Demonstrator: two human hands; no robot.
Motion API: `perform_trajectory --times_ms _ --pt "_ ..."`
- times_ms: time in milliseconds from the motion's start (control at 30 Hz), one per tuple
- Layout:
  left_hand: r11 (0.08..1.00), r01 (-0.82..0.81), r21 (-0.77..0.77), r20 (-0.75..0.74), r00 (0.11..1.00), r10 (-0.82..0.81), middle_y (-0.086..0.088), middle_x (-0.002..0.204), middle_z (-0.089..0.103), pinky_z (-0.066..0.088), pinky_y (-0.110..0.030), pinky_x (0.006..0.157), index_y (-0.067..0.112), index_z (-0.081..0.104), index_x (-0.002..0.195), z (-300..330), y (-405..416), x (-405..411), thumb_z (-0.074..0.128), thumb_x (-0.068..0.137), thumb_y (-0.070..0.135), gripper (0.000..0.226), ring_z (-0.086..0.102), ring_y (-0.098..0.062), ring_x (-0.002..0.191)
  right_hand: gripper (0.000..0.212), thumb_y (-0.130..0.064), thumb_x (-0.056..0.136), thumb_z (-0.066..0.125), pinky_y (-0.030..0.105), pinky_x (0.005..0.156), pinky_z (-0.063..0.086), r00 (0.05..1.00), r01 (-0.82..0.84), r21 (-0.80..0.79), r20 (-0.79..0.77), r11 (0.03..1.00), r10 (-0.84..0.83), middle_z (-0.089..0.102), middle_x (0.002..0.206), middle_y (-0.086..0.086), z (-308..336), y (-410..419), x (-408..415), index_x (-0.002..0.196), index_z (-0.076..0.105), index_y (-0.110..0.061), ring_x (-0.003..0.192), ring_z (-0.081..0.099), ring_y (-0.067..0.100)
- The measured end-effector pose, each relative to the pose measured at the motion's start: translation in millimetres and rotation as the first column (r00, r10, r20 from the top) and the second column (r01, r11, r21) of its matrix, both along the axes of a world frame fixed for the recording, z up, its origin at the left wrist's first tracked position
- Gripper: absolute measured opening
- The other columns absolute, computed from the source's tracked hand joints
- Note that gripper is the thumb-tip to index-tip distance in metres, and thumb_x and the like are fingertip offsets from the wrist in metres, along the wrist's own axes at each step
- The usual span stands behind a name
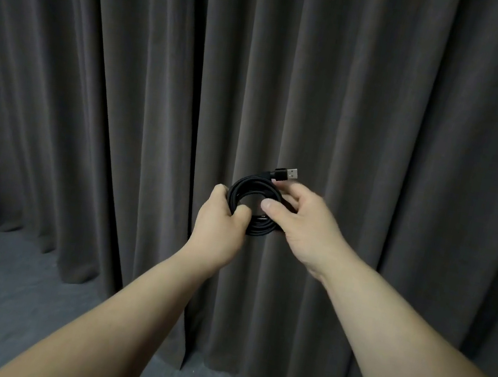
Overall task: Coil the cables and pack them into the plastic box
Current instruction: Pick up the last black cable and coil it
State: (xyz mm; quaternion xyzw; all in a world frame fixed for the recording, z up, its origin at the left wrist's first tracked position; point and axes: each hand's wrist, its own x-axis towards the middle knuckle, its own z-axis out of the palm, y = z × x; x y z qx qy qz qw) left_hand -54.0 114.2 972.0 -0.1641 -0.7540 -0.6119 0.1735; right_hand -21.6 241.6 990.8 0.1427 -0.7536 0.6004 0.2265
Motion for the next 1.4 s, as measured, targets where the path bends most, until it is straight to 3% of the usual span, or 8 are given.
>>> perform_trajectory --times_ms 67,167,233,467,767,1000,1267,1400 --pt "0.996 0.063 0.057 0.045 0.997 -0.065 -0.013 0.083 0.059 0.049 -0.038 0.056 0.004 0.049 0.102 -1.0 0.7 2.2 0.049 0.093 0.011 0.011 0.051 -0.017 0.063 0.018 -0.021 0.088 0.062 0.034 0.098 0.048 0.997 0.067 0.051 -0.027 0.996 -0.066 0.067 0.107 -0.007 -2.5 1.0 -1.6 0.102 0.057 -0.031 0.103 0.061 0.005" --pt "0.995 0.073 0.069 0.035 0.997 -0.076 -0.007 0.079 0.057 0.046 -0.031 0.054 0.005 0.048 0.101 -2.7 0.1 2.6 0.048 0.093 0.009 0.008 0.051 -0.017 0.061 0.059 -0.059 0.076 0.052 0.047 0.095 0.049 0.989 0.149 0.161 -0.009 0.976 -0.149 0.066 0.107 -0.006 -10.1 -0.4 0.3 0.128 0.046 -0.032 0.099 0.061 0.012" --pt "0.997 0.054 0.052 0.007 0.998 -0.055 -0.008 0.077 0.058 0.048 -0.041 0.057 0.008 0.048 0.098 -2.1 1.3 4.1 0.048 0.093 0.010 0.006 0.051 -0.020 0.062 0.066 -0.064 0.081 0.043 0.045 0.095 0.049 0.983 0.184 0.150 -0.038 0.971 -0.180 0.065 0.113 -0.004 -17.4 -3.6 1.7 0.138 0.036 -0.032 0.105 0.061 0.015" --pt "0.992 0.119 0.049 -0.051 0.992 -0.117 -0.003 0.077 0.060 0.047 -0.041 0.062 0.015 0.048 0.095 -4.7 4.1 9.3 0.057 0.093 0.025 0.013 0.053 -0.019 0.064 0.014 -0.032 0.099 0.045 0.024 0.081 0.046 0.933 0.308 0.046 -0.213 0.950 -0.292 0.065 0.090 -0.015 -16.9 -11.5 1.5 0.110 0.054 -0.033 0.088 0.063 0.007" --pt "0.978 0.209 0.013 -0.155 0.967 -0.204 0.015 0.080 0.066 0.047 -0.016 0.074 0.018 0.059 0.096 -1.1 -5.7 11.2 0.062 0.092 0.025 0.008 0.061 0.003 0.077 0.018 -0.027 0.097 0.049 0.027 0.081 0.049 0.924 0.300 0.019 -0.256 0.954 -0.285 0.067 0.089 -0.012 -15.0 -6.2 -2.8 0.107 0.063 -0.022 0.085 0.063 0.012" --pt "0.979 0.203 -0.025 -0.183 0.962 -0.204 0.009 0.072 0.060 0.040 -0.022 0.069 0.007 0.061 0.084 15.6 -10.6 10.0 0.045 0.101 0.036 0.037 0.050 -0.004 0.064 0.019 -0.022 0.099 0.048 0.017 0.071 0.041 0.919 0.299 0.030 -0.280 0.954 -0.279 0.058 0.076 -0.016 -8.1 -6.7 -3.3 0.110 0.063 -0.017 0.073 0.055 0.001" --pt "0.915 0.260 0.309 -0.086 0.966 -0.246 0.000 0.064 0.050 0.038 -0.014 0.052 0.014 0.053 0.070 19.4 2.4 18.9 0.037 0.103 0.042 0.045 0.047 -0.005 0.052 0.017 -0.025 0.099 0.048 0.023 0.074 0.045 0.918 0.304 0.043 -0.280 0.952 -0.281 0.060 0.077 -0.016 -10.4 -11.1 -5.9 0.108 0.061 -0.021 0.076 0.057 0.005" --pt "0.921 0.244 0.304 -0.139 0.968 -0.210 0.003 0.058 0.046 0.037 -0.015 0.053 0.010 0.046 0.074 14.9 4.8 17.0 0.040 0.102 0.043 0.043 0.043 -0.007 0.054 0.016 -0.031 0.098 0.046 0.018 0.070 0.043 0.911 0.315 0.085 -0.305 0.945 -0.276 0.059 0.074 -0.016 -13.0 -12.0 -5.1 0.105 0.058 -0.025 0.072 0.056 0.002"
